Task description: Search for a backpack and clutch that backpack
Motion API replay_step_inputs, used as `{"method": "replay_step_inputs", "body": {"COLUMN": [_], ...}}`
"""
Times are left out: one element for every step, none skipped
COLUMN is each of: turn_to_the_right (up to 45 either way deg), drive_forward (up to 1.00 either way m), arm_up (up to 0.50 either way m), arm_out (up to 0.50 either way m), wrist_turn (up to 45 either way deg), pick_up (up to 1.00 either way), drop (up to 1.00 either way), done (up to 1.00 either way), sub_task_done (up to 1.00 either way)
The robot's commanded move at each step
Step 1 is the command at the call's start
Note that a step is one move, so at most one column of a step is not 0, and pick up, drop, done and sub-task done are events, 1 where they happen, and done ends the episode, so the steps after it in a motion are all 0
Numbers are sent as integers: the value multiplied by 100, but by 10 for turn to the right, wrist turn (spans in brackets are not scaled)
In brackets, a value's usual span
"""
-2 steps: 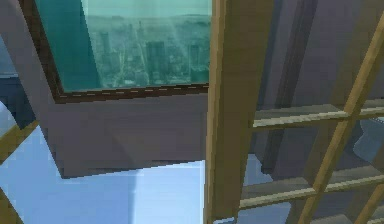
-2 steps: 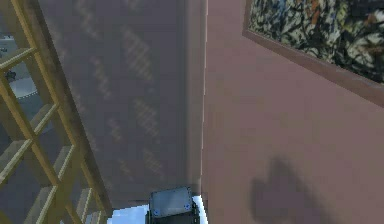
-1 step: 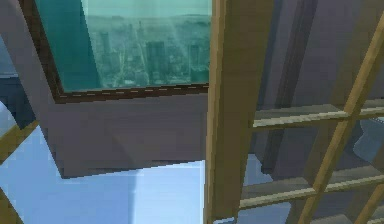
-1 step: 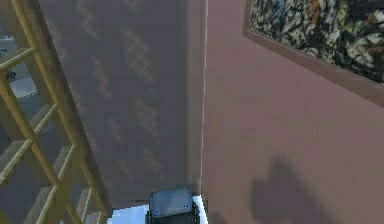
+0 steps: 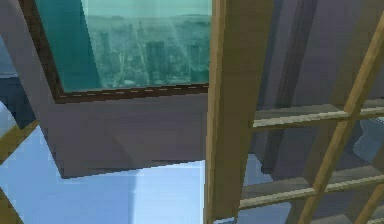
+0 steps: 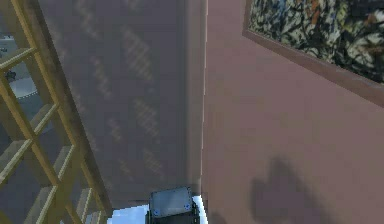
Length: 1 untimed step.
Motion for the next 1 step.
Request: {"method": "replay_step_inputs", "body": {"turn_to_the_right": [0], "drive_forward": [0], "arm_up": [0], "arm_out": [0], "wrist_turn": [450], "pick_up": [0], "drop": [0], "done": [0], "sub_task_done": [0]}}
